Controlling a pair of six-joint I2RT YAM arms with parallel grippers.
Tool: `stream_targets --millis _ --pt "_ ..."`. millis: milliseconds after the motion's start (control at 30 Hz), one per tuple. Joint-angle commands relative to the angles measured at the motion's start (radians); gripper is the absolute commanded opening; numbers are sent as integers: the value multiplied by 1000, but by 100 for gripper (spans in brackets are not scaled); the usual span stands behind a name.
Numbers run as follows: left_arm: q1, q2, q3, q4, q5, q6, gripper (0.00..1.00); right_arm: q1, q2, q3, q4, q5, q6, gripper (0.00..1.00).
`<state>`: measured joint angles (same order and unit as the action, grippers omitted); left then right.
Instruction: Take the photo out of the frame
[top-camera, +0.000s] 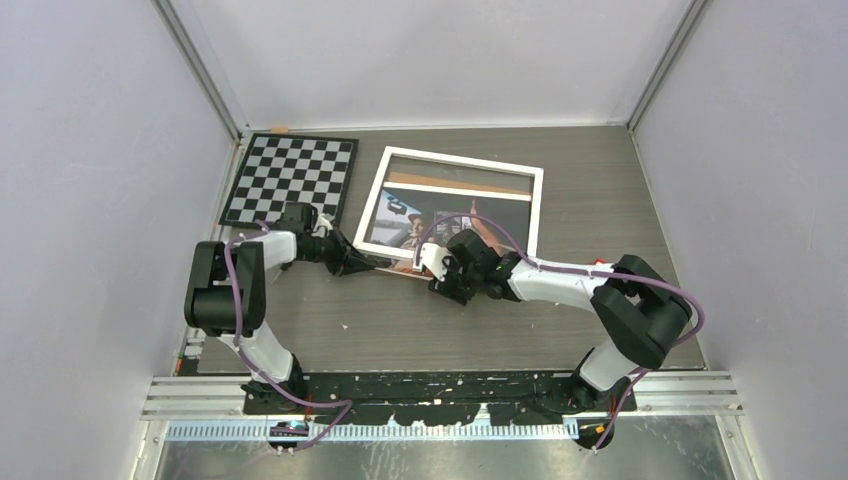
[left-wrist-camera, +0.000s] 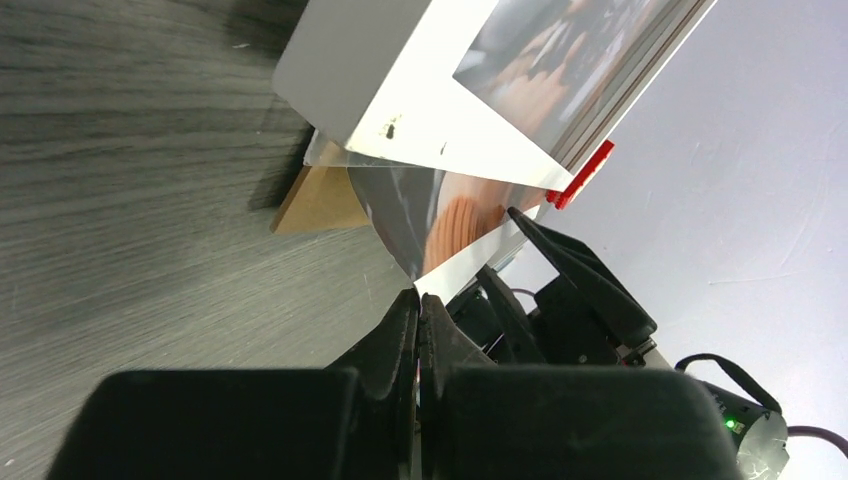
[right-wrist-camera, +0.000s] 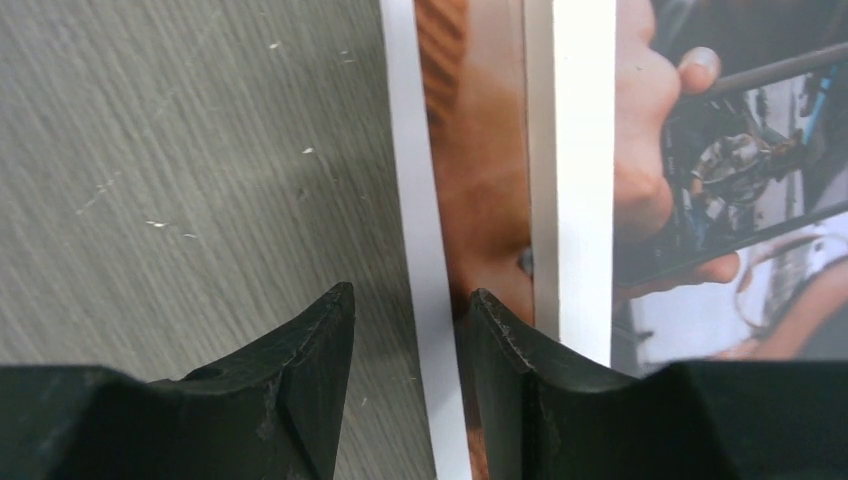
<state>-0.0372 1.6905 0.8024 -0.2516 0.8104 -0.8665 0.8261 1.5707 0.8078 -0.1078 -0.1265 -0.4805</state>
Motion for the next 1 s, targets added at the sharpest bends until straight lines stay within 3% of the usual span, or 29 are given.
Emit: stream_targets --millis 0,200,267,400,500,533,633,700,833,967 --pt "6 -46 34 -20 83 -17 0 15 7 -8 103 98 -25 50" --pt "7 -50 40 -22 97 -17 0 37 41 4 104 166 -36 42" --pt "8 -52 40 -23 99 -17 0 42 51 14 104 183 -35 33" --pt "9 -57 49 -27 96 -8 0 43 36 43 38 187 -27 2" --pt "8 -61 63 -48 82 18 1 43 0 70 -33 159 -16 1" --pt "8 -62 70 -62 76 34 7 42 -14 78 -56 144 -11 1" --pt "12 -65 92 -112 62 69 38 32 -49 117 -132 62 8 1" --pt "15 -72 104 -141 52 96 55 27 -66 146 -180 26 30 1" --pt "27 -111 114 -181 19 139 76 5 -88 206 -297 -60 63 0" --pt "48 -136 132 -241 -18 188 85 -21 -96 283 -423 -148 72 1"
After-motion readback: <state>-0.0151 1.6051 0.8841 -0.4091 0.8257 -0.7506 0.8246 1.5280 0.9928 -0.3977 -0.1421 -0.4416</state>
